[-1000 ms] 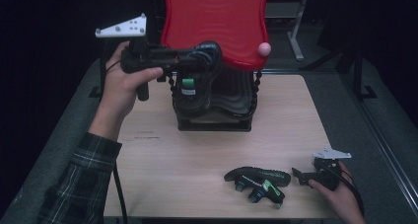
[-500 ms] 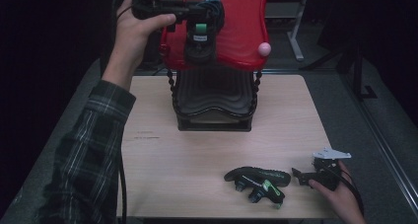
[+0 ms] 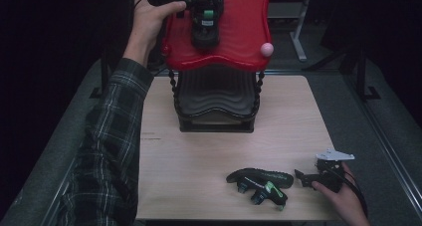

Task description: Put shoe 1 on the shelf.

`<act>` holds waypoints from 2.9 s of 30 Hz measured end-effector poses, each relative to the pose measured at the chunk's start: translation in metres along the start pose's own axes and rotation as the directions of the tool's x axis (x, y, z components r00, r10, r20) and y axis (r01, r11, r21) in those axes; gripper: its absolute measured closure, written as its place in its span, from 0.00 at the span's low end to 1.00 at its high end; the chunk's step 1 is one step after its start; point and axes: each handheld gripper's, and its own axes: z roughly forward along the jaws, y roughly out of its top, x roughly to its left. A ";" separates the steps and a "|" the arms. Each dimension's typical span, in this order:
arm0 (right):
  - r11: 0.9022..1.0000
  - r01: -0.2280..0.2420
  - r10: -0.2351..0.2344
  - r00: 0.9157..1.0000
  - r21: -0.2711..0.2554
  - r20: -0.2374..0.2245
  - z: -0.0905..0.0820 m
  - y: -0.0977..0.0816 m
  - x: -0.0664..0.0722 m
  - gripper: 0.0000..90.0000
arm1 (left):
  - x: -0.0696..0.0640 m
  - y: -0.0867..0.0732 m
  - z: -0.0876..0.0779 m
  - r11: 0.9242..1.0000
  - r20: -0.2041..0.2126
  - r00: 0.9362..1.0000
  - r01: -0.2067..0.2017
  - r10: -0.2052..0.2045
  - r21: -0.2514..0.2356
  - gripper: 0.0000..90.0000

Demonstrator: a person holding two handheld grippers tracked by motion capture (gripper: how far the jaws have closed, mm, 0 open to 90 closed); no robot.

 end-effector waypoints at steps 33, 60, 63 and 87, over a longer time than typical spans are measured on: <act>1.000 0.010 -0.010 1.000 0.002 -0.008 -0.001 -0.001 0.001 0.00 | -0.026 0.012 -0.052 0.999 -0.026 0.999 0.038 -0.037 0.030 0.32; 1.000 -0.008 0.008 1.000 0.002 0.012 0.001 0.001 0.003 0.00 | -0.112 -0.099 -0.128 0.981 -0.101 0.991 0.101 -0.085 0.166 0.19; 1.000 -0.018 0.017 1.000 0.002 0.020 0.002 0.002 0.003 0.00 | -0.120 -0.116 -0.131 0.978 -0.105 0.989 0.118 -0.101 0.175 0.19; 1.000 -0.022 0.022 0.999 -0.001 0.026 0.004 0.003 0.001 0.00 | -0.177 -0.260 -0.141 0.928 -0.162 0.967 0.238 -0.198 0.286 0.19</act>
